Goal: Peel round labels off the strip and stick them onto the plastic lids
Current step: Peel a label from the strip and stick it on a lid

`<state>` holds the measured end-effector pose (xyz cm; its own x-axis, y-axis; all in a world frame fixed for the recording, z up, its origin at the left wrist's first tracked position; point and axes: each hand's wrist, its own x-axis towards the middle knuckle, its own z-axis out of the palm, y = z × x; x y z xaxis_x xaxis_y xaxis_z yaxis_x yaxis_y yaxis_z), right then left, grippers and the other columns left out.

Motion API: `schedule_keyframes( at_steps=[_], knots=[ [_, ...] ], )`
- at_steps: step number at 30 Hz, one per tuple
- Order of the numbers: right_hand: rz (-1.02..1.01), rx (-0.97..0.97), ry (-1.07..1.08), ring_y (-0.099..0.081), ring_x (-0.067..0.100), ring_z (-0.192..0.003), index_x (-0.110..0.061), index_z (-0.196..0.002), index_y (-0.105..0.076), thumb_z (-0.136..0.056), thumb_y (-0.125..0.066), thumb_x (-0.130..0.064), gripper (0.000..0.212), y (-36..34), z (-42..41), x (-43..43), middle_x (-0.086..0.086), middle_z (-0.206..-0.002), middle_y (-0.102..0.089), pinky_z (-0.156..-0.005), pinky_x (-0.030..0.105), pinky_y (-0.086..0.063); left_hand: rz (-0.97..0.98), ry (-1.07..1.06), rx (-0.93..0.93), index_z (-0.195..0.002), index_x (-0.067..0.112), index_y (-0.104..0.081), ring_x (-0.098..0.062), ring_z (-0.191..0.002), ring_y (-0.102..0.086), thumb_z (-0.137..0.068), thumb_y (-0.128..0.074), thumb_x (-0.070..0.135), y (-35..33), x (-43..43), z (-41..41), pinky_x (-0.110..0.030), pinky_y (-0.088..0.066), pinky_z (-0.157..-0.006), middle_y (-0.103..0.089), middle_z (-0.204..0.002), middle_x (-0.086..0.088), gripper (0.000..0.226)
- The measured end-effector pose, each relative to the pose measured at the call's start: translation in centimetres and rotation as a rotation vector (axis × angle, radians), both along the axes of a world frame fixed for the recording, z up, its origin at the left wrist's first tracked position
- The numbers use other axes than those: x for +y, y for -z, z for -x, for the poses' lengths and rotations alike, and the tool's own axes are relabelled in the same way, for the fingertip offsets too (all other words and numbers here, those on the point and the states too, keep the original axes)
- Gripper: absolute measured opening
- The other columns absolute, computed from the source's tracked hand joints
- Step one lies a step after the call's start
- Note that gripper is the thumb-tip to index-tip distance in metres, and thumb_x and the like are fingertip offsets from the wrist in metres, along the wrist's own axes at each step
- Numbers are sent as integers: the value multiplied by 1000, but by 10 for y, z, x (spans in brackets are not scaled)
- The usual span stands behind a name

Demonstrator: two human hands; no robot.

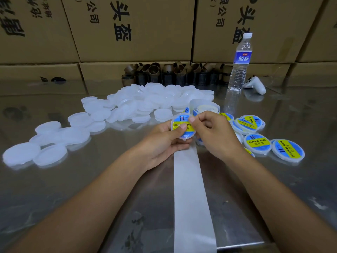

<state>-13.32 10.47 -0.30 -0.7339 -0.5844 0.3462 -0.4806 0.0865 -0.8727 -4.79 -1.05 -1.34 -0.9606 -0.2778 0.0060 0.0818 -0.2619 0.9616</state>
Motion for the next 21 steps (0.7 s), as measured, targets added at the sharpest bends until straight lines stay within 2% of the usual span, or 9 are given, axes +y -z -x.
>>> schedule_keyframes(
  at_steps=[4, 8, 11, 15, 17, 19, 21],
  knots=[
    [-17, 13, -21, -60, 16, -65, -15, -80, -61, -92, -59, -23, 15, 0, -1, 0, 7, -70, -66, -70, 37, -51, 48, 18, 27, -105, 11, -62, -5, -70, -67, -94, -54, 11, 1, 1, -1, -20, -56, -77, -68, -80, 0, 14],
    [-26, 22, 9, -55, 13, -61, -19, -77, -59, -92, -60, -24, 16, 2, 1, -1, 2, -63, -62, -65, 33, -48, 97, -21, 28, -100, 6, -63, -5, -67, -67, -86, -61, 1, 1, 3, -2, -18, -56, -72, -69, -76, 0, 15],
    [-34, 16, 12, -52, 14, -59, -19, -85, -58, -91, -60, -26, 10, 3, 2, -3, 1, -59, -59, -65, 35, -48, 96, -43, 27, -99, 4, -62, -6, -64, -66, -86, -62, -1, 1, 4, -2, -19, -56, -71, -66, -80, -5, 14],
    [-10, 57, 53, -53, 22, -61, -20, -85, -56, -92, -59, -24, 9, 3, 4, -2, 17, -67, -62, -67, 40, -50, 71, -60, 10, -105, 0, -62, -8, -66, -66, -91, -57, 5, 1, 4, 0, -22, -57, -74, -68, -79, -5, 15],
    [19, 68, 87, -57, 31, -67, -23, -81, -54, -93, -58, -24, 12, 3, 5, -1, 24, -75, -65, -71, 42, -50, 34, -72, -7, -99, 3, -62, -10, -67, -66, -96, -52, 10, 0, 3, 1, -23, -58, -74, -69, -77, -5, 13],
    [21, 76, 89, -58, 33, -68, -24, -83, -55, -92, -58, -24, 10, 2, 5, -1, 26, -77, -65, -70, 43, -50, 19, -80, -14, -94, 5, -62, -11, -69, -66, -97, -49, 12, 1, 2, 2, -24, -58, -74, -70, -77, -5, 15],
    [-27, 83, 43, -55, 28, -63, -20, -93, -58, -90, -62, -25, 7, 3, 5, 0, 21, -74, -64, -66, 38, -49, 4, -85, -14, -95, 6, -62, -12, -71, -67, -98, -48, 12, 1, 1, 2, -24, -58, -74, -71, -78, -4, 15]
  ],
)
